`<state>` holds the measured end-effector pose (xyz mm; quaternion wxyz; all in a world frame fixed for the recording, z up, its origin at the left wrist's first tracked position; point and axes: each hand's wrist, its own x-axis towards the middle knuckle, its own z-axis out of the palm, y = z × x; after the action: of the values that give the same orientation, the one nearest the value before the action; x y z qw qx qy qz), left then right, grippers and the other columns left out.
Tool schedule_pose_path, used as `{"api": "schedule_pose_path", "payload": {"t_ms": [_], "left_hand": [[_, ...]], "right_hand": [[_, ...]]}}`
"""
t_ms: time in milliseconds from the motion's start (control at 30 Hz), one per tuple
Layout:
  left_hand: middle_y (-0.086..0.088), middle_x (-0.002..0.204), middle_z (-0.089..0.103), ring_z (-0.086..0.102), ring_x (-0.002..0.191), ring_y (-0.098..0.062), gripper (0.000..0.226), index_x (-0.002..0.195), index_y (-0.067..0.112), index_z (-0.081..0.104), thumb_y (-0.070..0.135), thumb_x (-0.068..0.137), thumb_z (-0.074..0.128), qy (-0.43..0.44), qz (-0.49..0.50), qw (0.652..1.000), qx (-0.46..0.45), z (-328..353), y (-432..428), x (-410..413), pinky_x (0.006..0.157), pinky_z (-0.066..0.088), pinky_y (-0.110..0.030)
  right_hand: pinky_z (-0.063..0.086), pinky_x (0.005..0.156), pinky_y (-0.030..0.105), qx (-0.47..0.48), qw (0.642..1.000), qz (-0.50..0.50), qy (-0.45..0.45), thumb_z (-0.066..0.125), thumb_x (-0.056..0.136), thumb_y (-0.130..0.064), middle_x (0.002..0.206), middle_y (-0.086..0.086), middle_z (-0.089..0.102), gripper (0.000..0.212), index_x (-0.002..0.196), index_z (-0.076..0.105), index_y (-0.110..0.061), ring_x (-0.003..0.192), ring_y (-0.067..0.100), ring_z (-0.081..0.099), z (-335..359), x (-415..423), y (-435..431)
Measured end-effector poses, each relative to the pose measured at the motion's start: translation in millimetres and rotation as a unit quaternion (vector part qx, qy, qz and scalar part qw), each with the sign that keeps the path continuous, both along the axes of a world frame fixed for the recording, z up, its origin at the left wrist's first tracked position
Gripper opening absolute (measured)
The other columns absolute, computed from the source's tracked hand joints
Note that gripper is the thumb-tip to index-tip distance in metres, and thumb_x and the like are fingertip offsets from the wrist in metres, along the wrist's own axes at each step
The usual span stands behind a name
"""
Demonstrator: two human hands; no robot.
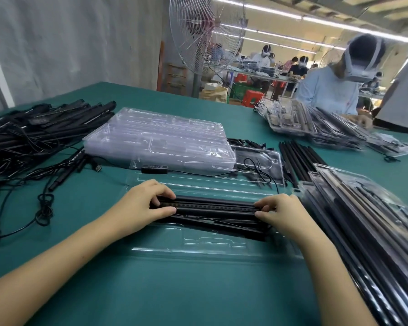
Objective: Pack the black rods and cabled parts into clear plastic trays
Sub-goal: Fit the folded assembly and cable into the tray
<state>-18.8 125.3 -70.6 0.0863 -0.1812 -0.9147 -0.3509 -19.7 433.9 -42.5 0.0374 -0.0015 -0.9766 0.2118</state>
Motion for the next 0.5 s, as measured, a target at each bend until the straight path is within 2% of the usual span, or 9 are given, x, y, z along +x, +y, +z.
{"api": "schedule_pose_path", "payload": {"t_ms": [100, 233, 333, 367, 400, 467, 500], "left_hand": [[0.017, 0.091, 0.057, 0.052, 0.080, 0.006, 0.016, 0.096, 0.035, 0.066, 0.033, 0.082, 0.071, -0.004, 0.000, 1.000, -0.019, -0.3, -0.6, 0.1, 0.068, 0.036, -0.005], [0.016, 0.091, 0.057, 0.051, 0.083, 0.005, 0.016, 0.098, 0.032, 0.068, 0.034, 0.082, 0.070, 0.007, -0.009, 0.999, -0.031, -2.2, -1.1, -0.2, 0.070, 0.036, -0.004], [0.016, 0.091, 0.056, 0.050, 0.086, 0.004, 0.015, 0.097, 0.033, 0.068, 0.036, 0.083, 0.069, 0.013, -0.011, 0.999, -0.041, -3.3, -1.2, -2.1, 0.072, 0.035, -0.007], [0.017, 0.092, 0.055, 0.049, 0.088, 0.003, 0.016, 0.098, 0.033, 0.067, 0.037, 0.083, 0.068, 0.015, -0.012, 0.999, -0.051, -3.3, -1.7, -3.0, 0.075, 0.035, -0.009], [0.018, 0.094, 0.054, 0.046, 0.090, 0.001, 0.019, 0.101, 0.033, 0.068, 0.040, 0.083, 0.067, 0.017, -0.010, 0.998, -0.065, -3.4, -2.5, -3.3, 0.079, 0.036, -0.013], [0.020, 0.097, 0.053, 0.041, 0.092, -0.003, 0.026, 0.106, 0.034, 0.067, 0.047, 0.084, 0.063, 0.031, 0.000, 0.993, -0.112, -2.7, -3.5, -2.4, 0.086, 0.041, -0.026], [0.020, 0.099, 0.053, 0.039, 0.093, -0.004, 0.029, 0.108, 0.035, 0.066, 0.051, 0.085, 0.059, 0.043, 0.006, 0.989, -0.139, -1.8, -3.4, -1.1, 0.087, 0.042, -0.029]], "right_hand": [[0.043, 0.087, 0.030, 0.050, 0.998, -0.018, 0.024, 0.071, 0.080, -0.032, 0.079, -0.012, 0.057, 0.025, 0.105, 0.069, -0.032, 0.103, 0.019, 0.048, -2.1, 0.8, -6.0], [0.048, 0.083, 0.030, -0.016, 0.999, -0.023, 0.018, 0.075, 0.076, -0.024, 0.074, -0.009, 0.059, 0.024, 0.100, 0.071, -0.027, 0.090, 0.020, 0.058, -4.1, 0.7, -4.0], [0.047, 0.067, 0.018, -0.069, 0.996, -0.033, 0.050, 0.074, 0.077, -0.019, 0.073, -0.005, 0.065, 0.009, 0.085, 0.071, -0.022, 0.075, 0.012, 0.062, -1.2, 1.4, -2.9], [0.044, 0.064, 0.012, -0.065, 0.995, -0.031, 0.063, 0.073, 0.078, -0.018, 0.072, -0.005, 0.066, 0.004, 0.081, 0.072, -0.021, 0.071, 0.009, 0.061, -0.3, 1.3, -4.2], [0.044, 0.065, 0.013, -0.051, 0.996, -0.030, 0.067, 0.072, 0.079, -0.017, 0.073, -0.004, 0.067, 0.004, 0.078, 0.072, -0.020, 0.072, 0.009, 0.060, 0.0, 1.7, -6.2], [0.046, 0.072, 0.023, -0.028, 0.998, -0.033, 0.053, 0.070, 0.081, -0.016, 0.078, -0.001, 0.069, 0.006, 0.076, 0.072, -0.020, 0.078, 0.013, 0.061, 0.1, 2.4, -10.1], [0.045, 0.072, 0.023, -0.027, 0.998, -0.035, 0.046, 0.069, 0.082, -0.017, 0.080, 0.001, 0.070, 0.006, 0.077, 0.072, -0.019, 0.079, 0.014, 0.060, 1.2, 2.8, -11.1]]}}
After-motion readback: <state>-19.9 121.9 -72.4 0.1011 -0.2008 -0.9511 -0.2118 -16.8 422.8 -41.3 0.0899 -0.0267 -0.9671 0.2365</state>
